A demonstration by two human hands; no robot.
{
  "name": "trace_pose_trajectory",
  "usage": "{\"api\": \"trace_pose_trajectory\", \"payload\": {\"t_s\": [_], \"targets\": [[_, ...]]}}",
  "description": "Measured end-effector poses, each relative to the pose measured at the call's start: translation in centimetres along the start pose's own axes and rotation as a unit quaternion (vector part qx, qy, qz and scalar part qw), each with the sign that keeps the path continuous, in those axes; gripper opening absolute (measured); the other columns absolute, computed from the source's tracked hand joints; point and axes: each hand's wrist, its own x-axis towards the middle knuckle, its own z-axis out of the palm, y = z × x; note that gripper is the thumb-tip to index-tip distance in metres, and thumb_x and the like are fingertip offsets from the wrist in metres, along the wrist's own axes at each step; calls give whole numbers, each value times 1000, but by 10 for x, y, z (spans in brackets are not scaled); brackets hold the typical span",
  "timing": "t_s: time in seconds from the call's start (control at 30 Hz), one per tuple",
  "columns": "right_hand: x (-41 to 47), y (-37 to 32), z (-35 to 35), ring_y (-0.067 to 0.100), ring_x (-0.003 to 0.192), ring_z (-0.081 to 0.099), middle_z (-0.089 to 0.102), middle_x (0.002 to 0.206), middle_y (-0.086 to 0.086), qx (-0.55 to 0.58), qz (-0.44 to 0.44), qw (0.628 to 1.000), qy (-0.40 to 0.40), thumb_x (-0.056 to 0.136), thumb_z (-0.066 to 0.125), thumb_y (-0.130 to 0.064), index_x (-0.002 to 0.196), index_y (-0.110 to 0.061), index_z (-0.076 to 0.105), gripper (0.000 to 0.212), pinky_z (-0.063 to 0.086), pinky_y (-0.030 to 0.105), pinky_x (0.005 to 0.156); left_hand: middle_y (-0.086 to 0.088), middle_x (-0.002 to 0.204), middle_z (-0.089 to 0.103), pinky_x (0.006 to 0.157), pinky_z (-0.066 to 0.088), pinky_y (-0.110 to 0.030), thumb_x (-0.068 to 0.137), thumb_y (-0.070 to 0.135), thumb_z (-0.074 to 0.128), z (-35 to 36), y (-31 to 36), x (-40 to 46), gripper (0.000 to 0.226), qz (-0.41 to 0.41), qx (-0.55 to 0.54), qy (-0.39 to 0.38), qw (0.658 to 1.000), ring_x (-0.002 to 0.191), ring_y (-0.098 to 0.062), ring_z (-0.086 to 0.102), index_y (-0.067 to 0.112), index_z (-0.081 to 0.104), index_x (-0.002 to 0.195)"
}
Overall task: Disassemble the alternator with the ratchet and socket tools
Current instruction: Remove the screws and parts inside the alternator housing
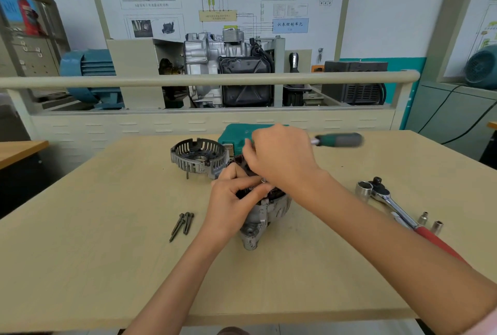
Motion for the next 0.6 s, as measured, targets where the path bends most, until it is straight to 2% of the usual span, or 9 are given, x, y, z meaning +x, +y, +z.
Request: {"api": "trace_pose_trajectory", "payload": {"t_s": [0.1,0.17,0.2,0.27,0.33,0.4,0.47,0.53,0.6], "targets": [[-1,-8,1,15,44,24,26,52,-2,-53,61,997,-6,93,43,-23,55,-15,26,43,13,24,43,6,69,42,70,35,-8,77,7,73,1,-3,0,16,-12,3,-1,1000,70,3,43,14,75,91],[0,-8,1,17,48,30,26,53,-1,-51,52,997,-1,93,43,-23,57,-14,27,41,13,24,43,5,71,43,71,35,-8,79,7,72,0,-1,0,13,-14,12,-8,1000,71,3,43,15,75,88],[0,-7,1,18,52,34,27,55,-1,-44,37,998,3,94,43,-24,60,-14,31,38,13,25,43,3,73,44,72,36,-9,80,9,71,-1,-1,0,14,-12,16,-14,1000,72,2,44,20,75,86],[1,-3,-1,19,58,38,32,59,-2,-28,-9,1000,11,94,42,-27,66,-16,35,30,14,26,44,-4,77,48,79,38,-18,84,11,68,-3,1,0,28,-10,17,-28,999,78,-4,46,38,70,75],[3,2,-2,18,56,39,33,56,-6,4,-69,998,4,93,42,-29,60,-17,31,36,16,27,45,-11,84,52,87,38,-28,87,15,65,-6,4,0,39,-12,16,-44,999,87,-9,48,49,63,68],[6,8,-4,15,51,37,33,52,-9,53,-121,991,-18,92,44,-31,56,-22,24,42,18,26,45,-13,88,53,92,36,-32,87,25,63,-7,5,-1,27,-13,22,-60,998,92,-9,47,47,64,72],[8,13,-4,15,49,35,34,49,-9,107,-143,983,-39,91,48,-31,55,-23,24,45,20,28,46,-4,81,48,89,36,-27,85,32,63,-7,5,-1,12,-9,19,-62,998,86,-6,46,40,67,77],[8,16,-2,17,51,37,36,49,-8,137,-146,979,-43,91,50,-29,55,-23,26,44,23,29,50,4,74,43,79,36,-17,80,33,64,-6,4,-1,6,-6,2,-47,999,77,1,43,34,70,80],[7,17,-1,18,51,38,41,50,-7,142,-147,978,-37,90,50,-29,57,-21,33,38,23,28,51,-1,73,45,76,36,-12,79,26,67,-4,3,1,8,-10,-9,-34,999,76,-1,44,29,72,85]]}}
